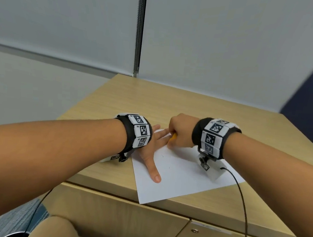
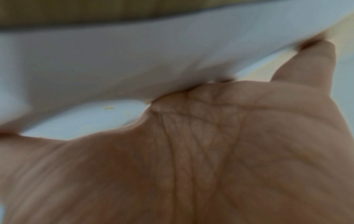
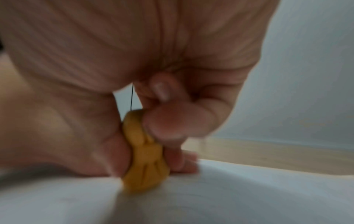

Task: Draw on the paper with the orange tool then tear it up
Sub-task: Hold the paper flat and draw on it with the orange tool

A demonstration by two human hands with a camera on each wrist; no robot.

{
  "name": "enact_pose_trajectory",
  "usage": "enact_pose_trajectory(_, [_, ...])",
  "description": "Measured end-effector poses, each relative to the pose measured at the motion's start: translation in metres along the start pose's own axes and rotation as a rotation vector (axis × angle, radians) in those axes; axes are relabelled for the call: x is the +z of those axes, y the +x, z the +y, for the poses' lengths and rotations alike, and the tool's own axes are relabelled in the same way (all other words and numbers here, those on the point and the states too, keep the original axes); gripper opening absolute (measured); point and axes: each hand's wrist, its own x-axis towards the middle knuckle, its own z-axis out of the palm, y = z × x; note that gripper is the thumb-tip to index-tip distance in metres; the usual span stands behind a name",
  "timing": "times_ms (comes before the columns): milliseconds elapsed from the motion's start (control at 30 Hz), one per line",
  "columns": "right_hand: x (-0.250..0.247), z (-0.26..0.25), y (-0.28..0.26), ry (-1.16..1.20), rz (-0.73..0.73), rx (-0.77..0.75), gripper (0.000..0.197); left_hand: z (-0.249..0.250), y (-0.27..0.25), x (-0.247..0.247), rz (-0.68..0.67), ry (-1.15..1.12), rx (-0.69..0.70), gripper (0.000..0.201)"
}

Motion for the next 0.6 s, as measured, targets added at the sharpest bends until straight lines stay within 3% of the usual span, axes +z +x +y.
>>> enact_pose_trajectory(133, [0.013, -0.03, -0.021, 0.054, -0.181, -0.183, 0.032, 0.002, -0.003, -0.005, -0.066, -0.026, -0.019, 0.13])
enact_pose_trajectory(233, [0.005, -0.007, -0.002, 0.03, -0.098, -0.05, 0.025, -0.002, 0.005, 0.002, -0.001, 0.0, 0.011, 0.151])
enact_pose_trajectory(367, [0.002, 0.0, 0.009, -0.025, -0.034, 0.028, 0.027, -0.002, -0.001, 0.002, 0.013, -0.016, -0.008, 0.147])
enact_pose_trajectory(600, [0.011, 0.031, -0.03, 0.1, 0.031, 0.227, 0.034, -0.002, -0.004, 0.003, 0.035, -0.045, -0.049, 0.15])
